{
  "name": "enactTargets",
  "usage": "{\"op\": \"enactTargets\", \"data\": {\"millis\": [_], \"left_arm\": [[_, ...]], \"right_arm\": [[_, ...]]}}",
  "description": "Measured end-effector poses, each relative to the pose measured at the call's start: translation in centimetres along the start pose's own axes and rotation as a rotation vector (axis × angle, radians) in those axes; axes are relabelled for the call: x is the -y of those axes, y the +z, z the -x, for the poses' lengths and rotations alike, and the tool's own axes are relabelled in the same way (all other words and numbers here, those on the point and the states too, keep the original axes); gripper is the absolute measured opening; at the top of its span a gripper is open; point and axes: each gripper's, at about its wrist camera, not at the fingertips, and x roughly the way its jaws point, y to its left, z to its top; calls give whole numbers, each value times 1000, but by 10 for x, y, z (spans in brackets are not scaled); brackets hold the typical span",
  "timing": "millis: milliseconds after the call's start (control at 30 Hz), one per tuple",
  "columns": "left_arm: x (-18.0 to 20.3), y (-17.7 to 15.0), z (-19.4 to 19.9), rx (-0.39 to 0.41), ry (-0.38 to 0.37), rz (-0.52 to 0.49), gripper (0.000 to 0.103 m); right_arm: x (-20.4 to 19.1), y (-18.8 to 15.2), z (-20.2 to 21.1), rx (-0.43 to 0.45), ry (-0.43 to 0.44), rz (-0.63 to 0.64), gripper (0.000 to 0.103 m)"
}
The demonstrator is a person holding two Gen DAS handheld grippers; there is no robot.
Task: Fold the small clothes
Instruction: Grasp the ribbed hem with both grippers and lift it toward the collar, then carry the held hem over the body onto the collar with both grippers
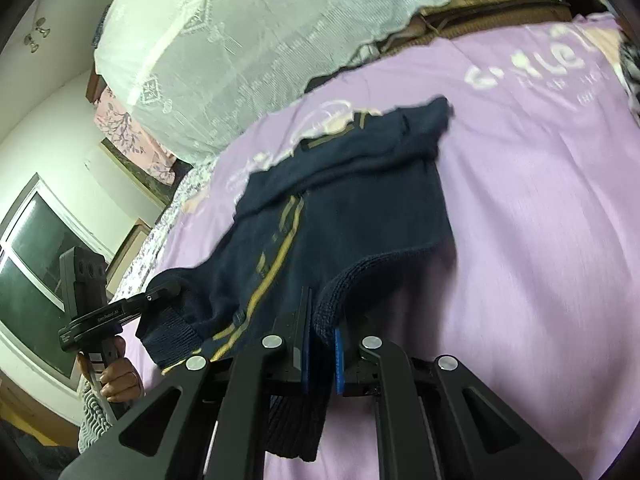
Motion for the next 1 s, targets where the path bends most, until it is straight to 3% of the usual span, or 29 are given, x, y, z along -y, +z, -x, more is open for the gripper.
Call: {"op": "enactTargets", "data": {"millis": [500,1000], "left_arm": [[-9,73,-29,42,43,35,6],[-30,151,-74,51,67,71,6]], "right_arm": [[-3,83,-34,57,64,-67,10],[15,160,-96,58,15,-125,10]]}}
